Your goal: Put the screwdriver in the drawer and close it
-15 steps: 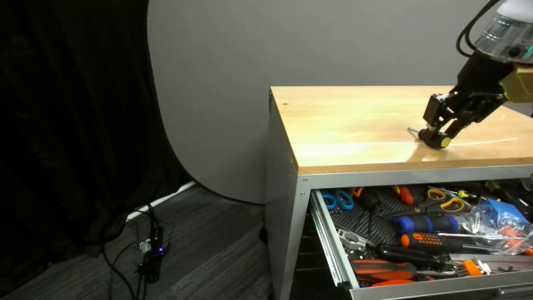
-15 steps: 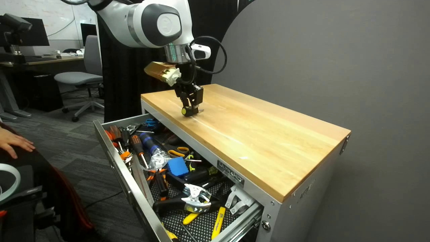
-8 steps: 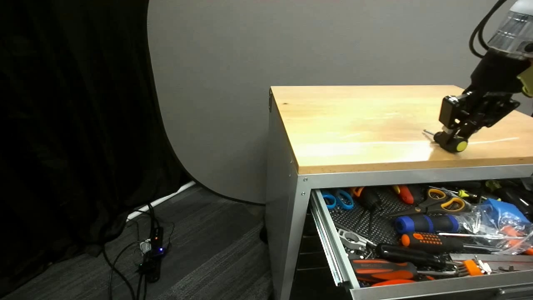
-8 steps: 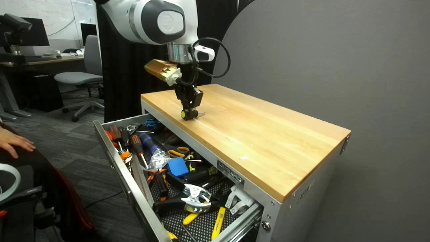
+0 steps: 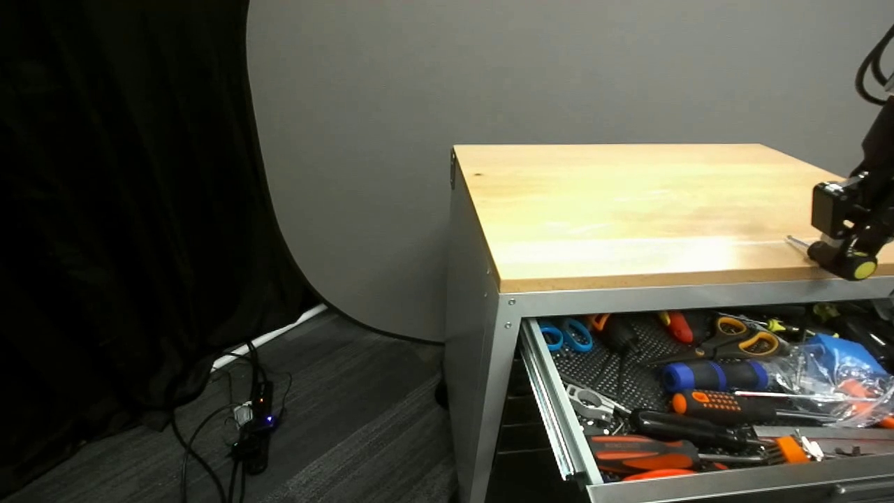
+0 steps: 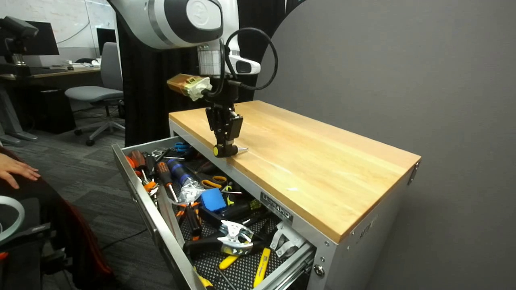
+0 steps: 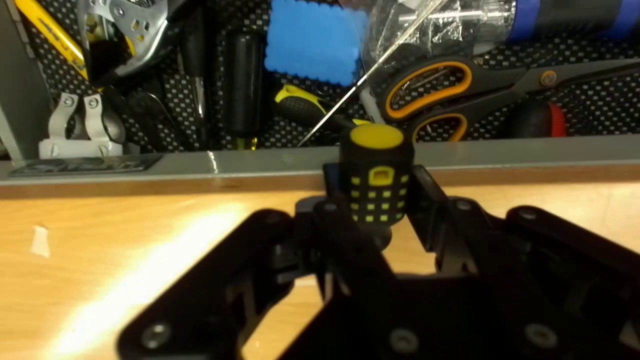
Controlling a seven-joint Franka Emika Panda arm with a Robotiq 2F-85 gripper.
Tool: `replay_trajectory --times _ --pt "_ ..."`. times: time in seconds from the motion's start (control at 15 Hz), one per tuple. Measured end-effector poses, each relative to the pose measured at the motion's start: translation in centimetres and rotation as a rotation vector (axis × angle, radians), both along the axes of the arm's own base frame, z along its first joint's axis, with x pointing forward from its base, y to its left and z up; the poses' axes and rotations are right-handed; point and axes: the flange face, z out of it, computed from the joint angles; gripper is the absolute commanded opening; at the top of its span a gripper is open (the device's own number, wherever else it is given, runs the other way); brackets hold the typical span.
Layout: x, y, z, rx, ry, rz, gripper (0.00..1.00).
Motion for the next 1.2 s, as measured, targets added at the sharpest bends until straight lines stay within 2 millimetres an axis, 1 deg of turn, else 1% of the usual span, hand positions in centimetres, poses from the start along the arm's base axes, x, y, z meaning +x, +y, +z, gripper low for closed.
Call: replay_trajectory --times 0.13,0.4,0.47,0.53,0.6,0.67,0.73,0.8,1.0,1.07,1.13,1.2 --pt "-1.8 -1.2 -1.3 -0.007 0.060 -0.024 0.21" --pt "-6.9 -4.9 -5.8 -0.026 0.223 -0.095 0.21" --pt "-7.7 -5.4 -6.6 -0.025 0.237 -0.103 0.21" --pt "-8.4 -5.6 -7.3 -0.020 0.237 -0.107 0.23" --pt "-8.8 -5.5 -7.8 -0.014 0.228 -0.106 0.59" --pt "-9.0 -5.4 -8.1 -0.007 0.215 -0.104 0.61" --pt "-9.2 -5.3 -8.3 0.000 0.202 -0.103 0.67" --pt "-9.4 -5.2 -8.5 0.004 0.192 -0.102 0.73" --pt "-10.1 -5.4 -9.2 0.003 0.208 -0.105 0.98" --pt "-10.5 -5.8 -9.5 -0.005 0.248 -0.116 1.00" --pt "-11.2 -6.4 -9.8 -0.015 0.305 -0.132 1.00" --pt "-11.4 -7.1 -9.9 -0.022 0.336 -0.152 1.00"
